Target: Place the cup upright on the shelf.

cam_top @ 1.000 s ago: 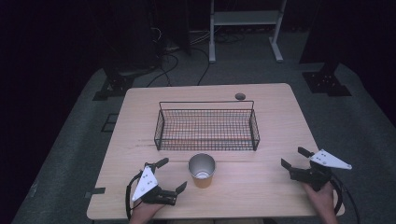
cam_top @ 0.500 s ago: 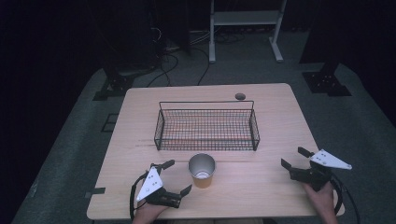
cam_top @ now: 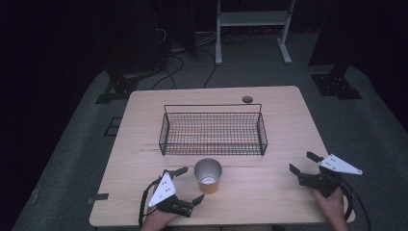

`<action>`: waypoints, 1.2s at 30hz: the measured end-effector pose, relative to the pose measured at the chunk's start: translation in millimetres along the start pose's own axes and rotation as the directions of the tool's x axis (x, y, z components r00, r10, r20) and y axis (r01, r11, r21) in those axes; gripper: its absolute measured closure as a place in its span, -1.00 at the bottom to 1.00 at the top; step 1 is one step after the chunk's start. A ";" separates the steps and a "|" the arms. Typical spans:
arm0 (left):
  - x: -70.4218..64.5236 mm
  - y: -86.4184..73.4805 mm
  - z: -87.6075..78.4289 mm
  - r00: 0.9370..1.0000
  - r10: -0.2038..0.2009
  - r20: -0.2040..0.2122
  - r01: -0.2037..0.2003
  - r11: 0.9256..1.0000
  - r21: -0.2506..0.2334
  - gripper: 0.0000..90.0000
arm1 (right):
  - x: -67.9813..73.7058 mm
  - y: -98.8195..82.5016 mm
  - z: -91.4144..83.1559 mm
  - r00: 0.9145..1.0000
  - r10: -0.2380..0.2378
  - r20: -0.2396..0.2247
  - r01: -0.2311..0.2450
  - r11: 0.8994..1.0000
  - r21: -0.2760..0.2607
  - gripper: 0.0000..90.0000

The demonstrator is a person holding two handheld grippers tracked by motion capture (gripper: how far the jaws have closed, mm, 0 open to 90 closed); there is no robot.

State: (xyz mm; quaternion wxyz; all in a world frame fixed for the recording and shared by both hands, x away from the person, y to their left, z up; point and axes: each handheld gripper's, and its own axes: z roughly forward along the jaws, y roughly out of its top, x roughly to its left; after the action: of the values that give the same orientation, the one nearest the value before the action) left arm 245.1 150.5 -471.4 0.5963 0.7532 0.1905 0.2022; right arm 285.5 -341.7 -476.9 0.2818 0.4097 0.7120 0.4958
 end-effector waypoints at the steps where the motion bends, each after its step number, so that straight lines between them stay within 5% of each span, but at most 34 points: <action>1: -0.1 0.2 0.9 1.000 0.000 0.002 0.000 1.000 0.001 -1.00 | 0.0 0.0 0.0 1.000 0.000 0.000 0.000 1.000 0.000 -0.71; 15: -0.3 2.6 16.6 1.000 -0.018 0.024 0.017 1.000 0.026 -1.00 | -0.2 0.1 0.4 1.000 0.000 0.000 0.000 1.000 0.001 -0.71; 36: -0.1 12.0 51.0 1.000 -0.031 0.001 0.031 0.998 0.050 -1.00 | -0.2 0.1 0.2 1.000 0.000 -0.004 0.000 1.000 -0.001 -0.71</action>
State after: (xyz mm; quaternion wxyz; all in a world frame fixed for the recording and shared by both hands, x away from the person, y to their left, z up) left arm 272.7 106.0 -470.3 0.5805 0.7650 0.2067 0.1875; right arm 285.8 -341.7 -476.8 0.2806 0.4088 0.7122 0.4968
